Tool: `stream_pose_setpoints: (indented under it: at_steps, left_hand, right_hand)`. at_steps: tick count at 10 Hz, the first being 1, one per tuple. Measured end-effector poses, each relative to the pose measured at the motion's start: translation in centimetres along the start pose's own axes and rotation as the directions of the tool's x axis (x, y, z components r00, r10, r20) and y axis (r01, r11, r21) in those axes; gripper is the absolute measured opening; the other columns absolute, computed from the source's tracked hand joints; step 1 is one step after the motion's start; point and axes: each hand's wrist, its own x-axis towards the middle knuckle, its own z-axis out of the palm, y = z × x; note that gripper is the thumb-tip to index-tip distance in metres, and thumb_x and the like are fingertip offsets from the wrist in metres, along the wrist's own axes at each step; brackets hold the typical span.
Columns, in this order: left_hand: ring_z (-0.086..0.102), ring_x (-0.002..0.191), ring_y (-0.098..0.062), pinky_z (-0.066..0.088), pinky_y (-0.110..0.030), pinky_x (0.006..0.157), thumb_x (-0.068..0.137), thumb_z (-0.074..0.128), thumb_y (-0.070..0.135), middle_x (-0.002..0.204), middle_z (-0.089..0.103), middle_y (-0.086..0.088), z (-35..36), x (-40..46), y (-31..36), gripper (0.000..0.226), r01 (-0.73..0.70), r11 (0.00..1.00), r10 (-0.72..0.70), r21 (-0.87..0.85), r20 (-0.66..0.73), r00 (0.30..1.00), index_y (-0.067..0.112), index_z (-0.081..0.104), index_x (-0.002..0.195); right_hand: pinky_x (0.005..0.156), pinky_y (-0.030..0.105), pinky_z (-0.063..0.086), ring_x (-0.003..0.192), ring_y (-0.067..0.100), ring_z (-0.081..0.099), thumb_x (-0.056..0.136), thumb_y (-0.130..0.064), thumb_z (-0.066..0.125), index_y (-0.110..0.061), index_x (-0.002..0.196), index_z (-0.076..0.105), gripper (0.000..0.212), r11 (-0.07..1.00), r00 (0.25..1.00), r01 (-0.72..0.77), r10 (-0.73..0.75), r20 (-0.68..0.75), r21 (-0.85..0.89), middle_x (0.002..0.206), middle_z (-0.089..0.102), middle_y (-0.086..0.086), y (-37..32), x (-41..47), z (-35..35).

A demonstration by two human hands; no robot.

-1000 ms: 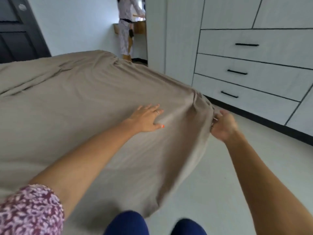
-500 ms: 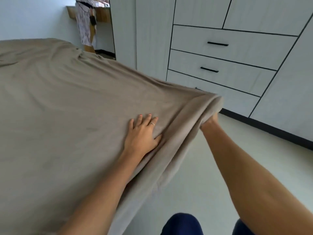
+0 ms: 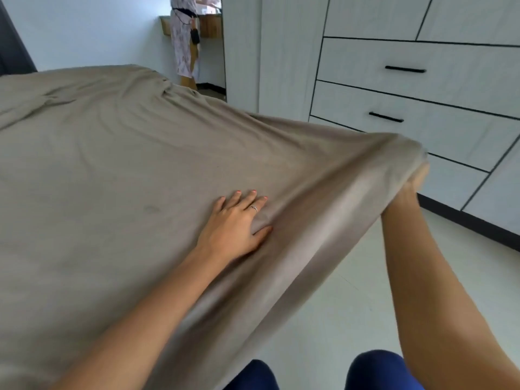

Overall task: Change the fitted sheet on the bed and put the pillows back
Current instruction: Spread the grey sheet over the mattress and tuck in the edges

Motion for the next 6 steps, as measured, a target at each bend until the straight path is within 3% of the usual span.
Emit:
stream_pose_setpoints:
  at_steps: [1, 2, 3, 4, 5, 6]
  left_hand:
    - [0.037, 0.139, -0.026, 0.029, -0.044, 0.112, 0.084, 0.033, 0.065, 0.151, 0.04, 0.003, 0.0, 0.0, 0.1, 0.07, 0.003, 1.0, -0.003, 0.026, 0.001, 1.0, 0.029, 0.041, 0.144]
    - [0.045, 0.133, -0.027, 0.037, -0.045, 0.106, 0.082, 0.028, 0.065, 0.145, 0.048, 0.001, 0.2, 0.1, 0.0, 0.073, -0.01, 0.999, 0.011, 0.041, -0.024, 1.0, 0.026, 0.049, 0.14]
    - [0.053, 0.126, -0.03, 0.045, -0.043, 0.101, 0.088, 0.034, 0.06, 0.14, 0.054, -0.002, 0.5, 0.0, 0.0, 0.064, -0.051, 0.993, 0.06, 0.105, -0.082, 0.995, 0.024, 0.054, 0.136]
    - [0.057, 0.121, -0.034, 0.05, -0.044, 0.097, 0.095, 0.03, 0.054, 0.137, 0.056, -0.005, 0.7, -0.2, 0.2, 0.057, -0.114, 0.98, 0.132, 0.162, -0.107, 0.985, 0.023, 0.055, 0.135]
    - [0.057, 0.12, -0.037, 0.051, -0.046, 0.095, 0.101, 0.018, 0.053, 0.138, 0.055, -0.005, 0.6, -0.1, 0.5, 0.057, -0.146, 0.968, 0.169, 0.204, -0.1, 0.981, 0.024, 0.051, 0.138]
    - [0.054, 0.123, -0.036, 0.047, -0.042, 0.1, 0.102, 0.018, 0.05, 0.142, 0.051, -0.004, 0.5, -0.3, 0.6, 0.052, -0.153, 0.954, 0.177, 0.259, -0.072, 0.981, 0.026, 0.041, 0.143]
  right_hand:
    - [0.091, 0.029, 0.04, 0.113, 0.022, 0.047, 0.093, -0.045, 0.042, -0.018, 0.102, 0.047, 0.029, 0.971, 0.964, -0.177, 0.205, -0.172, 0.162, 0.109, 0.054, 0.006, -7.0, -8.4, 0.2]
    - [0.063, 0.026, 0.047, 0.086, 0.021, 0.058, 0.099, -0.032, 0.041, -0.011, 0.086, 0.05, 0.026, 0.608, 0.951, -0.222, 0.307, 0.032, 0.763, 0.077, 0.062, 0.005, -5.5, -5.9, -0.7]
    - [0.056, 0.022, 0.053, 0.07, 0.014, 0.059, 0.09, -0.005, 0.051, -0.012, 0.09, 0.055, 0.008, 0.705, 0.972, -0.235, 0.185, 0.146, 0.669, 0.078, 0.058, 0.001, -5.0, -1.2, -2.0]
    - [0.067, 0.02, 0.05, 0.067, 0.011, 0.056, 0.085, 0.0, 0.052, -0.022, 0.088, 0.057, 0.022, 0.659, 0.983, -0.101, 0.183, -0.029, 0.745, 0.079, 0.054, -0.001, -3.5, 2.8, -4.7]
    - [0.068, 0.025, 0.047, 0.061, 0.011, 0.058, 0.084, -0.003, 0.06, -0.019, 0.081, 0.059, 0.017, 0.734, 0.958, -0.084, 0.245, -0.148, 0.674, 0.075, 0.059, 0.0, 2.2, 4.7, -6.3]
    - [0.092, 0.036, 0.049, 0.102, 0.029, 0.063, 0.071, -0.006, 0.078, -0.009, 0.103, 0.065, 0.035, 0.907, 0.904, -0.422, 0.421, -0.076, 0.003, 0.11, 0.065, 0.017, 8.0, 4.8, -4.7]
